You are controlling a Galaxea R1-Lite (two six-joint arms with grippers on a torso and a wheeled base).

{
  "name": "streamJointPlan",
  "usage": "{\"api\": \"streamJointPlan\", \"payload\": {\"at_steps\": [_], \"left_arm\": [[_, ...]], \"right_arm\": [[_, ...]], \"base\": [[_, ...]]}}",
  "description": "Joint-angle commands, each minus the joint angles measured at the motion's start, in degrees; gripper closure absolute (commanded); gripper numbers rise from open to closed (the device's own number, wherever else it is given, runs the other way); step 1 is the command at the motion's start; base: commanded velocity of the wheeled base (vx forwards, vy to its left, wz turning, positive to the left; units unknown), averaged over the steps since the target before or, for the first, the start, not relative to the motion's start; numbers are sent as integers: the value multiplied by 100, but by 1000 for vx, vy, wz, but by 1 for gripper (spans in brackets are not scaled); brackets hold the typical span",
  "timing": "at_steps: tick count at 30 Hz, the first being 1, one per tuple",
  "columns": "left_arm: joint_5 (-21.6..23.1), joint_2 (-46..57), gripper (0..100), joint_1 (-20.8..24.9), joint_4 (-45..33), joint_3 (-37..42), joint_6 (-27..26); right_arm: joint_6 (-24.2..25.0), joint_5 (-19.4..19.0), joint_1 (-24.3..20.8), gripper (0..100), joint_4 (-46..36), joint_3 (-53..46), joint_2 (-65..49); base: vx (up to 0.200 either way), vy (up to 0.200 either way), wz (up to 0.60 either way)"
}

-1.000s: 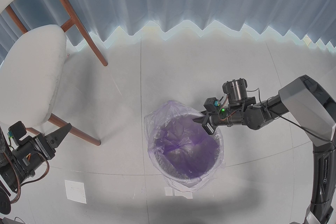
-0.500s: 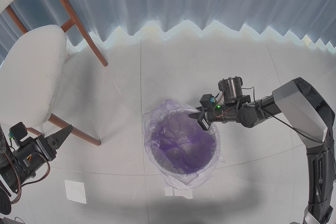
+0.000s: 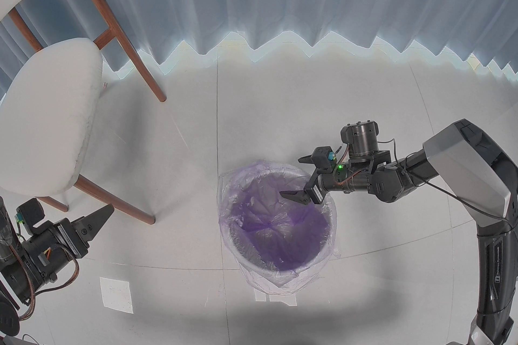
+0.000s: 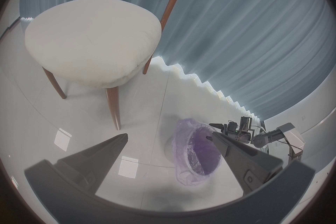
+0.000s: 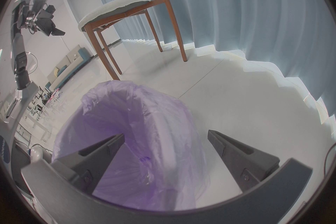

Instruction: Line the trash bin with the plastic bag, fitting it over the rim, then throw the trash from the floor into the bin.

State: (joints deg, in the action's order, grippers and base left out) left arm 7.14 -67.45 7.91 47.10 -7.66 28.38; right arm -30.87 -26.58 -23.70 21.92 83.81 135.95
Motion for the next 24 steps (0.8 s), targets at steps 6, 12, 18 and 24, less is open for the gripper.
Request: {"api": "streamJointPlan", "payload": {"at_steps": [6, 12, 18, 24], "left_arm": [[15, -5, 0, 53, -8, 36, 1], [165, -49, 0, 184, -35, 36, -25], [165, -216, 0, 343, -35, 10, -17], [165, -497, 0, 527, -70, -8, -25]], "right_arm": [[213, -32, 76, 0, 533, -743, -605], [828, -6, 155, 0, 1007, -1376, -1150], [925, 30, 384, 0, 1684, -2220, -1598], [1215, 82, 586, 0, 2572, -3433, -2081]], "base": [[0, 0, 0], [0, 0, 0], [0, 0, 0], [0, 0, 0]]}}
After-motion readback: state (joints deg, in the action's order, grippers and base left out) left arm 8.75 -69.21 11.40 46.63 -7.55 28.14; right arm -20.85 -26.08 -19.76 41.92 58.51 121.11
